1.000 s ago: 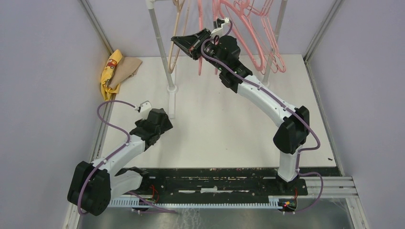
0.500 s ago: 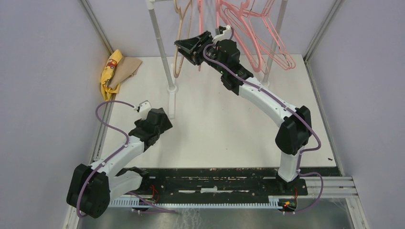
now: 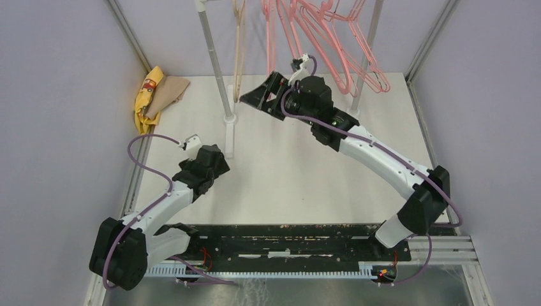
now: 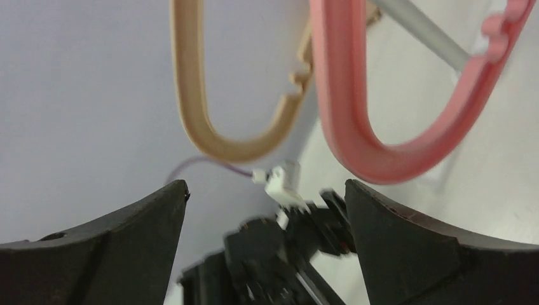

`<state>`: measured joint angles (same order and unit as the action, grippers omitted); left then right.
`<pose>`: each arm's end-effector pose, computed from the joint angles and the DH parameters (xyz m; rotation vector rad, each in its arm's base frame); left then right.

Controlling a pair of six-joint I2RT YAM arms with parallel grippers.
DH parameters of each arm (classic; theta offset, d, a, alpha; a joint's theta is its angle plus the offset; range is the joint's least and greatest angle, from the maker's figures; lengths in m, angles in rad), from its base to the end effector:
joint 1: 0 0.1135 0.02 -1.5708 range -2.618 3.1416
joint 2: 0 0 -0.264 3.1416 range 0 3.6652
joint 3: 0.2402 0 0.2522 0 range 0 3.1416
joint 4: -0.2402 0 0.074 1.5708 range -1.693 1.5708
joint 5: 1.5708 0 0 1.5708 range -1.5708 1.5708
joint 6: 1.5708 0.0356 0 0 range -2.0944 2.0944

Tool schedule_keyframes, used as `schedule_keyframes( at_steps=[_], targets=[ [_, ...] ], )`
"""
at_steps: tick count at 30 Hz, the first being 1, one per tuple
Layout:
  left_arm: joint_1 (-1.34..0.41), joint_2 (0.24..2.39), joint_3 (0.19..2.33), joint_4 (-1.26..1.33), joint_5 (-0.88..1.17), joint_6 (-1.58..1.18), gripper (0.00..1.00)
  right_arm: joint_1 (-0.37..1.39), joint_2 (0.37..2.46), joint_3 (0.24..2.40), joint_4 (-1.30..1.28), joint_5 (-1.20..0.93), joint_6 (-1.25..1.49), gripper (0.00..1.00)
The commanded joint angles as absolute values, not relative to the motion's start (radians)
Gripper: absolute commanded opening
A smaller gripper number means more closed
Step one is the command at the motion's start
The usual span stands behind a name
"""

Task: Organize the hangers

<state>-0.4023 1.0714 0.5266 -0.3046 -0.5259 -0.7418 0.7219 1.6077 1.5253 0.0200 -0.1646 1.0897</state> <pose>0.1941 -0.0632 0.1909 -0.6097 2.1950 0.0501 0.2871 0.2606 0.4101 0.1984 1.8551 1.4698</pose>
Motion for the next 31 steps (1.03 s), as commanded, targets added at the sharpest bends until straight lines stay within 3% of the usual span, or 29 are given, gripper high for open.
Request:
schedule_keyframes(
  at_steps=[1, 5, 14, 20, 31],
  targets=[
    [-0.402, 1.085, 0.569, -0.288, -0.571, -0.710, 0.99, 0.810, 1.493, 1.411, -0.211, -0.074, 0.729, 1.00],
    [-0.401, 1.099, 0.586, -0.291, -0.596, -0.704, 0.99, 0.862, 1.378, 1.232, -0.305, 0.075, 0.552, 1.00],
    [-0.403, 1.116, 0.593, -0.292, -0.604, -0.695, 0.99, 0.862, 1.096, 0.858, -0.248, 0.333, 0.372, 1.00],
    [-0.404, 1.149, 0.603, -0.282, -0.603, -0.680, 0.99, 0.862, 1.120, 0.831, -0.274, 0.532, 0.326, 1.00],
    [-0.412, 1.169, 0.611, -0.282, -0.600, -0.667, 0.99, 0.861, 1.261, 0.859, -0.297, 0.580, 0.352, 1.00]
  ],
)
